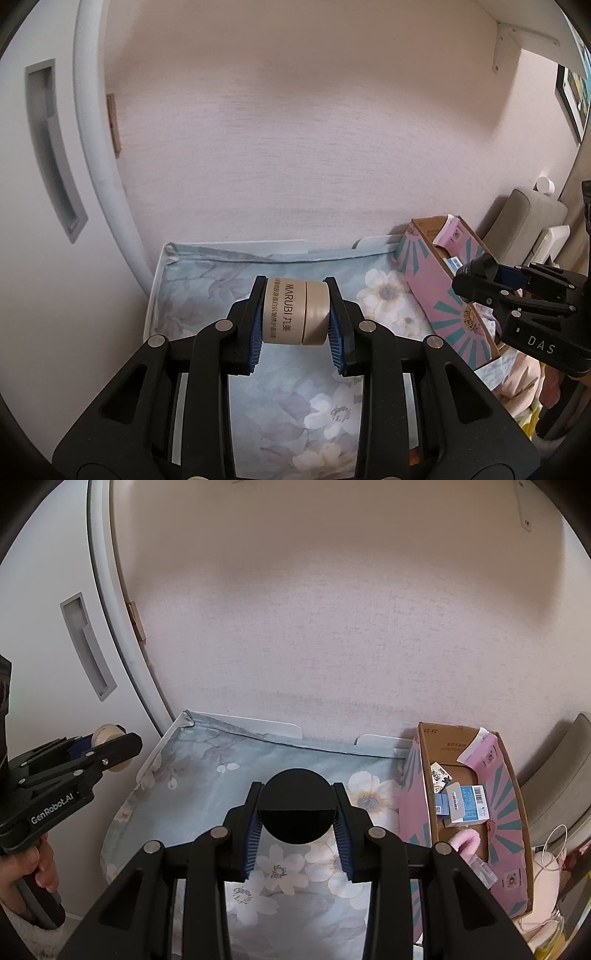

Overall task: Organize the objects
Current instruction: 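Lift the black cap with the right tool while the left tool holds the jar, then carry the cream jar and black cap over the cardboard box with both tools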

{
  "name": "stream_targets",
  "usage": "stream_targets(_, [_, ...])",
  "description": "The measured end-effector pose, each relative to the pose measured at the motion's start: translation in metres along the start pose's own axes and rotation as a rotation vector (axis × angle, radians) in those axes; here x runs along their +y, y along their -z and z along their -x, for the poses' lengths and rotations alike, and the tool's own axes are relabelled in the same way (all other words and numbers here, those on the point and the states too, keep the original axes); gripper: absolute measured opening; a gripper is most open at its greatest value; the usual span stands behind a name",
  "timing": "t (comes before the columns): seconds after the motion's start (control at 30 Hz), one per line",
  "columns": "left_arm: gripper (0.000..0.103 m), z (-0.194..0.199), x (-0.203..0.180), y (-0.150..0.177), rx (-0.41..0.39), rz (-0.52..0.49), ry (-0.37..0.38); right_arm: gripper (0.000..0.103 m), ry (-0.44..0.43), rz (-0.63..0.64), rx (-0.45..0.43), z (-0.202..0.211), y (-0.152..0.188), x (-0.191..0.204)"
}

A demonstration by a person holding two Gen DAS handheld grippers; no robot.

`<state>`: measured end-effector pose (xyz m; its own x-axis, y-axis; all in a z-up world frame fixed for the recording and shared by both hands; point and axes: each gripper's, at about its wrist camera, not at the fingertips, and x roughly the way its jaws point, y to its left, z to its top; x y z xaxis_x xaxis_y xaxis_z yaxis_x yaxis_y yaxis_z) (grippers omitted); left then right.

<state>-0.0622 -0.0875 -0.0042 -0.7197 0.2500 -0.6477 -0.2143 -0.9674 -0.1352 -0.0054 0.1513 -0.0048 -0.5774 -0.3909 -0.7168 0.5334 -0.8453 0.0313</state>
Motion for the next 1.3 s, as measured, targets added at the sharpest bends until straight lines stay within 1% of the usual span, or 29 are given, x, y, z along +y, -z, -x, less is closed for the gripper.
stream_targets(0.23, [0.027, -0.017, -0.015, -0.017, 0.006, -0.028, 0.045, 0.033, 0.026, -0.016, -0.001, 0.001, -0.005, -0.015])
stream_targets(0.37, [0.026, -0.033, -0.034, -0.032, 0.017, -0.061, 0.095, 0.033, 0.054, -0.046, -0.007, 0.004, -0.007, -0.034])
stream_targets(0.47, [0.027, -0.048, -0.053, -0.045, 0.023, -0.105, 0.140, 0.033, 0.087, -0.079, -0.011, 0.007, -0.009, -0.054])
stream_targets(0.67, [0.026, -0.086, -0.110, -0.071, 0.054, -0.205, 0.252, 0.033, 0.165, -0.155, -0.008, 0.012, -0.007, -0.101])
stream_targets(0.8, [0.026, -0.117, -0.155, -0.084, 0.091, -0.266, 0.333, 0.033, 0.217, -0.208, 0.008, 0.013, 0.001, -0.134])
stream_targets(0.87, [0.026, -0.129, -0.174, -0.087, 0.103, -0.296, 0.359, 0.033, 0.239, -0.230, 0.020, 0.012, 0.006, -0.148])
stream_targets(1.0, [0.026, -0.158, -0.218, -0.091, 0.149, -0.371, 0.410, 0.033, 0.273, -0.284, 0.044, 0.010, 0.018, -0.176])
stream_targets(1.1, [0.026, -0.180, -0.248, -0.089, 0.182, -0.426, 0.429, 0.033, 0.293, -0.321, 0.062, 0.008, 0.028, -0.195])
stream_targets(1.17, [0.027, -0.194, -0.263, -0.083, 0.207, -0.456, 0.441, 0.033, 0.305, -0.341, 0.075, 0.005, 0.034, -0.206])
stream_targets(1.3, [0.027, -0.231, -0.295, -0.061, 0.274, -0.527, 0.446, 0.033, 0.315, -0.385, 0.112, -0.007, 0.050, -0.224])
